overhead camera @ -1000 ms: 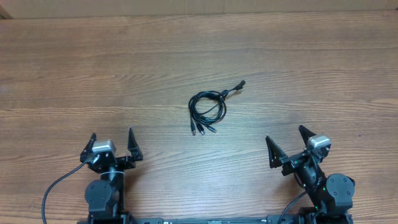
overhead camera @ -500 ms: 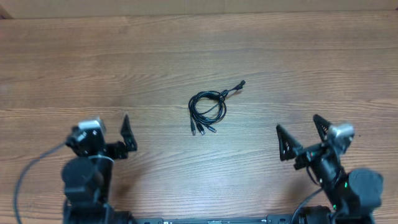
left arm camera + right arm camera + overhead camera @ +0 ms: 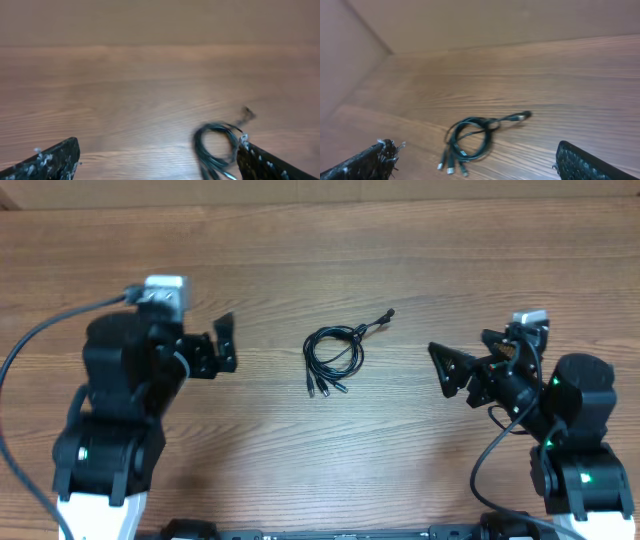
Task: Untangle cables
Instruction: 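Move the left gripper over the black cable bundle and grasp it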
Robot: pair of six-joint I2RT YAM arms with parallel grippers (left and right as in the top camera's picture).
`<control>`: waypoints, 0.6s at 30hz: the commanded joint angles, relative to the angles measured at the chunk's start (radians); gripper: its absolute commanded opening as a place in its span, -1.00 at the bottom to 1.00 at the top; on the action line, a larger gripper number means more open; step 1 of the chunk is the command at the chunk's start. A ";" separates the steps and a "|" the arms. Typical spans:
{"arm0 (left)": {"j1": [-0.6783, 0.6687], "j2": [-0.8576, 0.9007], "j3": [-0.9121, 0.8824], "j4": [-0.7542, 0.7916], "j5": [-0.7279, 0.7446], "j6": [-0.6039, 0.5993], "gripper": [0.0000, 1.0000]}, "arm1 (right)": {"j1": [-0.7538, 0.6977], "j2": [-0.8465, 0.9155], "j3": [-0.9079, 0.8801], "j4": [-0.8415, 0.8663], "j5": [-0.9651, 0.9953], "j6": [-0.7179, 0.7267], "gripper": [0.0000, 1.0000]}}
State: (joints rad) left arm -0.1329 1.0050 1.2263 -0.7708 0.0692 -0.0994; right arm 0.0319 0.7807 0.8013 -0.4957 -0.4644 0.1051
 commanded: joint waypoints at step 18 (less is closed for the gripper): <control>-0.221 0.642 0.471 -0.001 0.255 -0.075 1.00 | 0.055 0.262 0.384 -0.303 0.235 0.026 1.00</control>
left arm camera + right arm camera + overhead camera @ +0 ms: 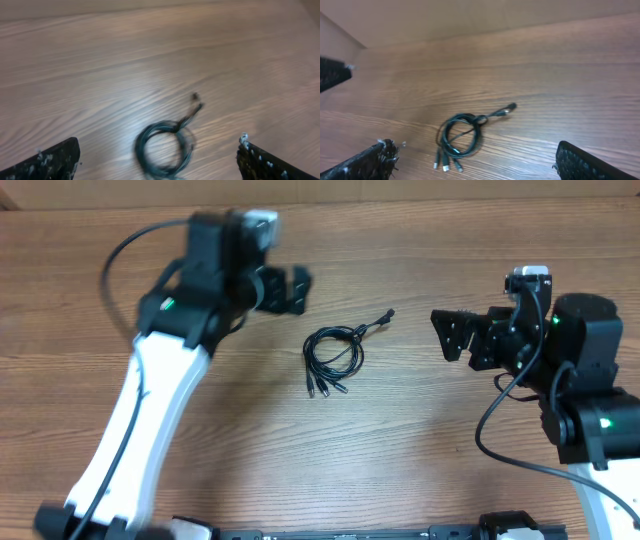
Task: Untangle cables
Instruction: 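Move the left gripper over the black cable bundle and grasp it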
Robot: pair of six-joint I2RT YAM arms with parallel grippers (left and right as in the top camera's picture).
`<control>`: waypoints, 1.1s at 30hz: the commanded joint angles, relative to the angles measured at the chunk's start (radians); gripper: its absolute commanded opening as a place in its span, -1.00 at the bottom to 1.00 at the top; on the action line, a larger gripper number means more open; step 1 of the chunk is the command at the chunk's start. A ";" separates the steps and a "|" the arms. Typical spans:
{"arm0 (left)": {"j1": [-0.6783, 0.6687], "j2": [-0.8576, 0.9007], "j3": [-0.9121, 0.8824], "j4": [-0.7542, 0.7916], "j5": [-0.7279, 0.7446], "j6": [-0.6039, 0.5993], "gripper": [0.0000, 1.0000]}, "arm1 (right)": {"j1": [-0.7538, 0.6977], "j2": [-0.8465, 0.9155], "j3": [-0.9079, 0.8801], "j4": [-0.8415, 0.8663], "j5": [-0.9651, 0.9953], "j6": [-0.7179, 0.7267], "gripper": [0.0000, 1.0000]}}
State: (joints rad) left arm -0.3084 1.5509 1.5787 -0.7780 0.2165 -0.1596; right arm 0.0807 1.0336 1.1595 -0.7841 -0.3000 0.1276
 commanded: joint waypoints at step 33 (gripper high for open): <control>-0.102 0.653 0.242 -0.323 0.213 0.310 0.75 | 0.006 0.010 0.026 -0.085 0.125 -0.039 1.00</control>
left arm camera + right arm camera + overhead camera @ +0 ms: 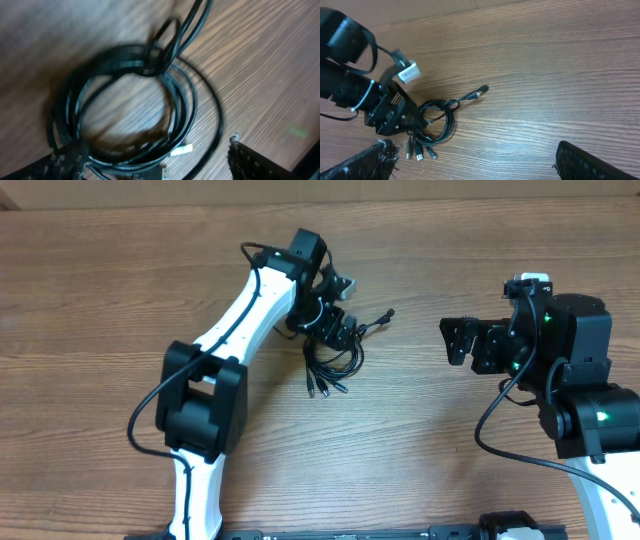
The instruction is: Untangle cables
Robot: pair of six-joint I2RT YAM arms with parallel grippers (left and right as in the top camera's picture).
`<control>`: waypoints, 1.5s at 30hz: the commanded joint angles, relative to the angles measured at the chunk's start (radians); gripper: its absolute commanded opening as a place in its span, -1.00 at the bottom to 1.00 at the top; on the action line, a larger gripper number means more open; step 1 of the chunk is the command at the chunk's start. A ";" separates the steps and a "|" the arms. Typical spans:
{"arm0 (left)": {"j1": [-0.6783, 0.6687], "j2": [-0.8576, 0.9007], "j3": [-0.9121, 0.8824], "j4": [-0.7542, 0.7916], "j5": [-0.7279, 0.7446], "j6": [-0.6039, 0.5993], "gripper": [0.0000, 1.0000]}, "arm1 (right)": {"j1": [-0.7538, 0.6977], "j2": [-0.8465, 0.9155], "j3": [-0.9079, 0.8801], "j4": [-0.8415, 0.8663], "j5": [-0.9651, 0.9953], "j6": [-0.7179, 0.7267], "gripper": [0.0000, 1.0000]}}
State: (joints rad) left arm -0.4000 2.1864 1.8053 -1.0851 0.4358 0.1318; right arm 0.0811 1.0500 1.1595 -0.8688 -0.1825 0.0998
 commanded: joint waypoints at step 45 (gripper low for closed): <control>0.007 0.010 0.839 -0.356 0.135 -0.362 -0.92 | 0.006 0.102 0.025 0.036 -0.164 -0.010 1.00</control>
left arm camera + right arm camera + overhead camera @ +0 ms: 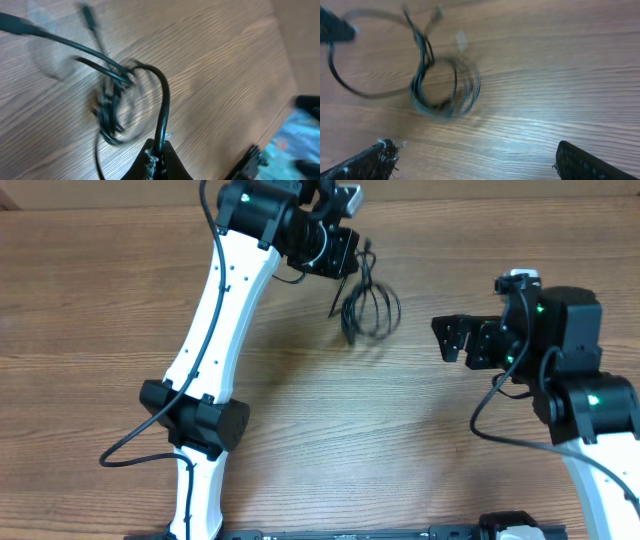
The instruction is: Untangle cables
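Observation:
A bundle of thin black cables (368, 308) hangs in a loose coil above the wooden table, blurred by motion. My left gripper (340, 252) is shut on one strand at the far middle of the table; in the left wrist view the strand (163, 112) rises out of the closed left gripper (159, 156) and the coil (112, 112) dangles beyond it. My right gripper (458, 340) stands open to the right of the coil with nothing between its fingers. The coil (445, 87) also shows in the right wrist view, ahead of the wide-open right gripper (475, 162).
The wooden table (320, 440) carries nothing else. A tan wall edge (450, 190) runs along the far side. The left arm (215, 330) stretches diagonally over the left half of the table.
My left gripper was open down on the coil lying on the table; it is now shut on a strand and higher and farther back, with the bundle lifted and swinging. The right gripper stays open.
Both grippers began open at the table's sides with the coil lying in the middle. The left arm was then reaching out beyond the coil, then down on it. By now it has closed on a strand and the bundle hangs off the table.

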Robot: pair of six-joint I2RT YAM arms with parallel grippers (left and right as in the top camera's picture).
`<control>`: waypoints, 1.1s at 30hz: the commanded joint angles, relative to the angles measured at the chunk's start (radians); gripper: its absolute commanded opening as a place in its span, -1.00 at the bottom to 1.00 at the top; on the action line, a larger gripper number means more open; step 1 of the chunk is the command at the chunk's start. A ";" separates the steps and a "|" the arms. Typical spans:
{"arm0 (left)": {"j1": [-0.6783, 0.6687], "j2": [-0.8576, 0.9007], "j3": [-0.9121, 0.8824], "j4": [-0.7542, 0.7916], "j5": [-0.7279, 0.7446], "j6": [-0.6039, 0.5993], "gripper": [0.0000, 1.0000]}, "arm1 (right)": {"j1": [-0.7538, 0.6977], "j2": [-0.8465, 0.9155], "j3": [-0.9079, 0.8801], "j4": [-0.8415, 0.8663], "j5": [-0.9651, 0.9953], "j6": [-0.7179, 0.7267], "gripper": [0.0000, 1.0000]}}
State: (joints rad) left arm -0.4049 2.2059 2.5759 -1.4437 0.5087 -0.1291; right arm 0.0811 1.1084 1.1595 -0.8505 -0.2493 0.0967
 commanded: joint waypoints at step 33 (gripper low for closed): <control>0.014 -0.010 0.085 0.176 0.211 -0.250 -0.92 | 0.115 0.465 0.024 0.380 -0.291 0.061 1.00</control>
State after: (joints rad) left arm -0.3946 2.2059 2.6320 -1.2884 0.6514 -0.3447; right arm 0.1616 1.5742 1.1595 -0.4854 -0.5499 0.1474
